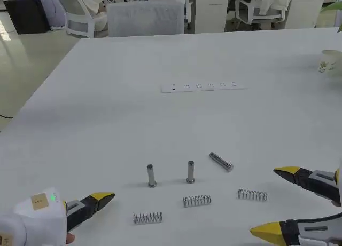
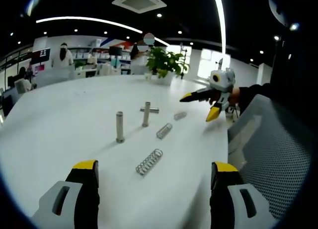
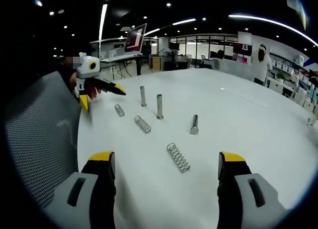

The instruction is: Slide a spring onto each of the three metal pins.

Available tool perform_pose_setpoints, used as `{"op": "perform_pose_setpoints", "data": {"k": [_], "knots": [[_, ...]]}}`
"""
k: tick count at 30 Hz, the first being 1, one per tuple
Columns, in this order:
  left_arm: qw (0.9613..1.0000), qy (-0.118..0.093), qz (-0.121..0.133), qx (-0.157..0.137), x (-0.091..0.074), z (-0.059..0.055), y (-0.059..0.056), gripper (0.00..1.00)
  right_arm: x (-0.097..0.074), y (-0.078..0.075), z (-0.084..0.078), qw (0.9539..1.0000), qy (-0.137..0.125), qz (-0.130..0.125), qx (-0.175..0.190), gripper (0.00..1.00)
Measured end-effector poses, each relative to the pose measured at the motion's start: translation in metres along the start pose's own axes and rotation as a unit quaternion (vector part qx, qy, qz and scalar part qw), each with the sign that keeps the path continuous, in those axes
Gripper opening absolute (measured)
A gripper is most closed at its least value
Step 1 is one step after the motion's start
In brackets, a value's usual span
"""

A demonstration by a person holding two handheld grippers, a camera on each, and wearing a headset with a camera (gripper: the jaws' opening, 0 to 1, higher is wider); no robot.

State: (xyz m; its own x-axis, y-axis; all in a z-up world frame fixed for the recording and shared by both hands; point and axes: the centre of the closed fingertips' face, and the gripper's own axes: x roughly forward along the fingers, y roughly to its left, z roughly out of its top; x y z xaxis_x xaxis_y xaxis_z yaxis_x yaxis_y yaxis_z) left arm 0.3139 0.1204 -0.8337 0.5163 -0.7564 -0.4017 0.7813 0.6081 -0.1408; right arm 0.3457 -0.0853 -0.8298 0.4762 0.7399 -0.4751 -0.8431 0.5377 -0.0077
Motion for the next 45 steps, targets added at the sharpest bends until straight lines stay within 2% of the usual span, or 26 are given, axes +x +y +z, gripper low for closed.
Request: {"op": "perform_pose_setpoints", "data": {"k": [45], "knots": [[1.0000, -0.001, 0.001, -0.002, -0.0001, -0.0002, 0.0004, 0.89, 0.0014, 0.0027, -0.0034, 1.0000, 0.006, 0.004, 0.003, 0.84]]}}
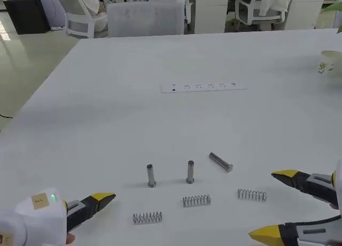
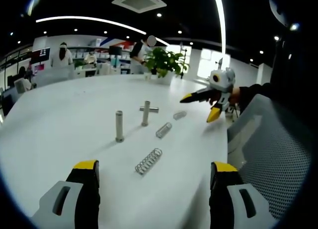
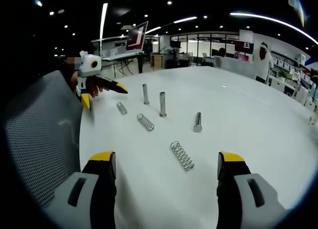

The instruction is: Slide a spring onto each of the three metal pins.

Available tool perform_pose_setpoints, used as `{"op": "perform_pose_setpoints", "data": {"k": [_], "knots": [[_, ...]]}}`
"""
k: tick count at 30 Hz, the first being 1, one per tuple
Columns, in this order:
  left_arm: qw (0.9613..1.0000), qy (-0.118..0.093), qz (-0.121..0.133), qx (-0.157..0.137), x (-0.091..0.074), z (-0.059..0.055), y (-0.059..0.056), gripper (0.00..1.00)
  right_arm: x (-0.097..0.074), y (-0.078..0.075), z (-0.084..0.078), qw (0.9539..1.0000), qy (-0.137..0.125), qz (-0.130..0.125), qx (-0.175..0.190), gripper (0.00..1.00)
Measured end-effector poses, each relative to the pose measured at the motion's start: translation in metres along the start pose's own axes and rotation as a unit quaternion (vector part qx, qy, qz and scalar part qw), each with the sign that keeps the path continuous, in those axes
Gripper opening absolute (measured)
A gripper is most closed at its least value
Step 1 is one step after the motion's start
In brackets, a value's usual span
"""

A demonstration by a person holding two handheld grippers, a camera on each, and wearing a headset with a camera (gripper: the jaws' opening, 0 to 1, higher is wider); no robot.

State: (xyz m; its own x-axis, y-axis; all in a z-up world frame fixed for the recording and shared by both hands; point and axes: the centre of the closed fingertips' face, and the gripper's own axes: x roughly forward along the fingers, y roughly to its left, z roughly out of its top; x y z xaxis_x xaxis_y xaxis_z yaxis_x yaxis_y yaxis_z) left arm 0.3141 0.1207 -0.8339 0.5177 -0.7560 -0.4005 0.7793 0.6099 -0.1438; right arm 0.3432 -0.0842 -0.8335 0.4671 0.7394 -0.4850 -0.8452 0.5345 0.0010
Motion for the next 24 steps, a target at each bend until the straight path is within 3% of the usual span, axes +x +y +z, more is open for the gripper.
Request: {"op": "perform_pose_setpoints", "data": {"k": [24], "knots": [[1.0000, -0.001, -0.001, 0.000, 0.0008, 0.0009, -0.0001, 0.89, 0.0006, -0.0007, -0.0010, 1.0000, 0.002, 0.000, 0.001, 0.83]]}}
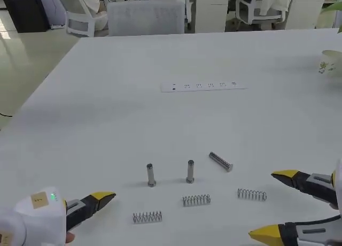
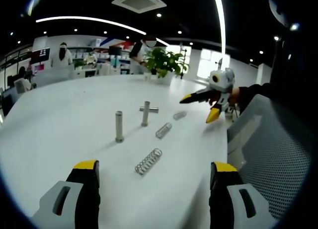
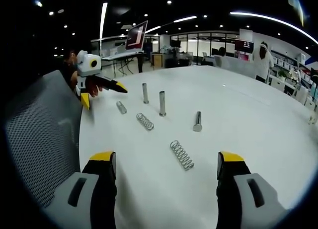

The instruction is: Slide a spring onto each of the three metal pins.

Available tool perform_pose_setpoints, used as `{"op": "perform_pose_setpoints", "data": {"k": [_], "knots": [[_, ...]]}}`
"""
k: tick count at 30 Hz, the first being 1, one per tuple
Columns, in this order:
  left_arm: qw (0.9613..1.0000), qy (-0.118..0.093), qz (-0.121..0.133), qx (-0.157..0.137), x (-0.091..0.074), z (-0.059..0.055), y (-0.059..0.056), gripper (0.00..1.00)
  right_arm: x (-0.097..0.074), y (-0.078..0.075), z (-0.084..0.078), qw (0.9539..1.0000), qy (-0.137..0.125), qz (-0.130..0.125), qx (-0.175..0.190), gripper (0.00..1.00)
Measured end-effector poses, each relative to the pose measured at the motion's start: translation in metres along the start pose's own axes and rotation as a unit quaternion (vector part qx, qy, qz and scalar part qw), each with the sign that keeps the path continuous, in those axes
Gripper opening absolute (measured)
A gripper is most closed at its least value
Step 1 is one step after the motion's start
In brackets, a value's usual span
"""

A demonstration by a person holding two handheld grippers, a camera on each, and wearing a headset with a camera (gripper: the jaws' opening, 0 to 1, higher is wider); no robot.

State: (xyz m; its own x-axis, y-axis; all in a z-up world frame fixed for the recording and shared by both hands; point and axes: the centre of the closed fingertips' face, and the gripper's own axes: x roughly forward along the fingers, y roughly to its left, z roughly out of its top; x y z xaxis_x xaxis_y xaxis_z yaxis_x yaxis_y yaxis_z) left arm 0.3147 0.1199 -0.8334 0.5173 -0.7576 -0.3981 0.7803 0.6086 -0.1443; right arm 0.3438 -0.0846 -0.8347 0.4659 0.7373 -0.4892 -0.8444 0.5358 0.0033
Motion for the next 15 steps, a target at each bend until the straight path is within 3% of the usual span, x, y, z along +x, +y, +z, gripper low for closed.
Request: {"op": "perform_pose_setpoints", "data": {"k": [15], "knots": [[1.0000, -0.001, -0.001, 0.001, -0.0004, 0.0004, -0.0003, 0.89, -0.0005, 0.0007, 0.0024, 1.0000, 0.002, 0.002, -0.004, 0.83]]}}
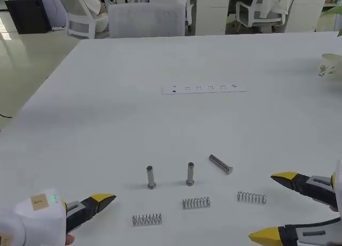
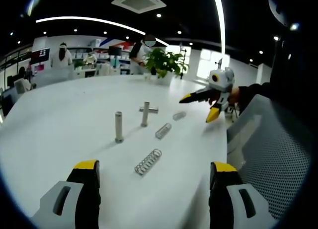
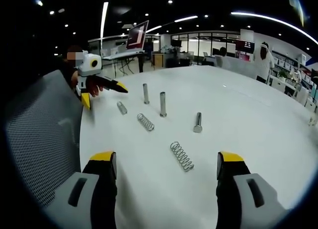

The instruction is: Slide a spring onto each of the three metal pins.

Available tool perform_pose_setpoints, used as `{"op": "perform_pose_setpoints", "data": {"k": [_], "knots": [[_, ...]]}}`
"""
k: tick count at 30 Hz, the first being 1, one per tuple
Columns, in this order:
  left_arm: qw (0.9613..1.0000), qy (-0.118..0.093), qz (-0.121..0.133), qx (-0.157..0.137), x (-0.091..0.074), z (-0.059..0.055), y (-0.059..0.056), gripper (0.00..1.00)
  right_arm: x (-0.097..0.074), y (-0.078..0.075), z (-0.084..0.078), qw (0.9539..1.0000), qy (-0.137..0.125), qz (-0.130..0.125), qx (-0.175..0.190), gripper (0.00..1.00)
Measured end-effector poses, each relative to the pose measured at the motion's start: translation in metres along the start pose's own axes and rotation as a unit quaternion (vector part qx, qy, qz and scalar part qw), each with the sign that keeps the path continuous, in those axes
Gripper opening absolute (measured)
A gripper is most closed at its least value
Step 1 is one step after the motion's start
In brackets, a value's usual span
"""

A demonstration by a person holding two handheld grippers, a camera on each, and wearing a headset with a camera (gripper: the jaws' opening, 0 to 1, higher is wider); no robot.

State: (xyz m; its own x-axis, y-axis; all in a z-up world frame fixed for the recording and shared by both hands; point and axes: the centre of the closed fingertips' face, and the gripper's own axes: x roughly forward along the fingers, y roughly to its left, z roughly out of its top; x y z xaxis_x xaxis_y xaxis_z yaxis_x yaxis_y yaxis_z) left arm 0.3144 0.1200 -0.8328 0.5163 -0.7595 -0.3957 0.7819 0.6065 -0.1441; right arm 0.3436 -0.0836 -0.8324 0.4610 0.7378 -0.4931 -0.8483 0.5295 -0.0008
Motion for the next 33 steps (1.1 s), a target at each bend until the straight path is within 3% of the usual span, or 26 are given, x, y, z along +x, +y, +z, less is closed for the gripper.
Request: {"op": "perform_pose_setpoints", "data": {"k": [18, 33], "knots": [[1.0000, -0.001, 0.003, 0.000, -0.001, 0.000, 0.001, 0.88, 0.006, -0.015, 0.022, 1.0000, -0.002, -0.004, -0.001, 0.77], [1.0000, -0.004, 0.006, -0.002, -0.002, 0.002, 0.002, 0.88, 0.022, -0.031, 0.044, 0.9992, 0.030, 0.000, -0.024, 0.66]]}}
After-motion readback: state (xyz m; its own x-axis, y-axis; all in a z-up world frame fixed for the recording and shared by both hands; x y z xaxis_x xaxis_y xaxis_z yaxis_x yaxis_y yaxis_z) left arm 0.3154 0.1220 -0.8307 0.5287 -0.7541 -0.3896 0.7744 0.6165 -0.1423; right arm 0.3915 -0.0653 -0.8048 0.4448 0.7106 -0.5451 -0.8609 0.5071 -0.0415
